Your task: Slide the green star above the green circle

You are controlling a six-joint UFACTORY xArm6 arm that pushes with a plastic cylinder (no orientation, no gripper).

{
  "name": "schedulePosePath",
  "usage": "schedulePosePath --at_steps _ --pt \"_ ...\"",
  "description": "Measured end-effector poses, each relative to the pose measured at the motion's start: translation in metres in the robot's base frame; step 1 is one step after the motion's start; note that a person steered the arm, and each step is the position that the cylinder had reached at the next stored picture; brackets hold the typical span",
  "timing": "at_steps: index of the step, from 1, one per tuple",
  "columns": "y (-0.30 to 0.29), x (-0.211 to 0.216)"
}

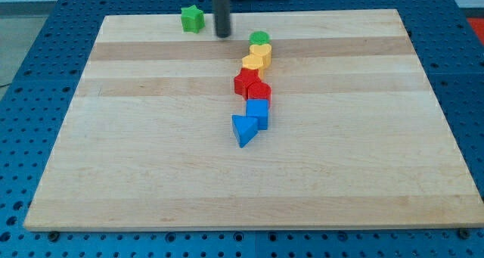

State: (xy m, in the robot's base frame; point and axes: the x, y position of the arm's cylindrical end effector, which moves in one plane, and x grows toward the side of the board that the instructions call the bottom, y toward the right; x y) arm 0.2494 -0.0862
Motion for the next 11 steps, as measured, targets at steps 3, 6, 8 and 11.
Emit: schedulePosePath --at_steps 3,6,8,11 --pt "-0.111 -0.035" --pt "0.074 -0.03" --pt "0.079 -0.023" --pt "0.092 -0.052"
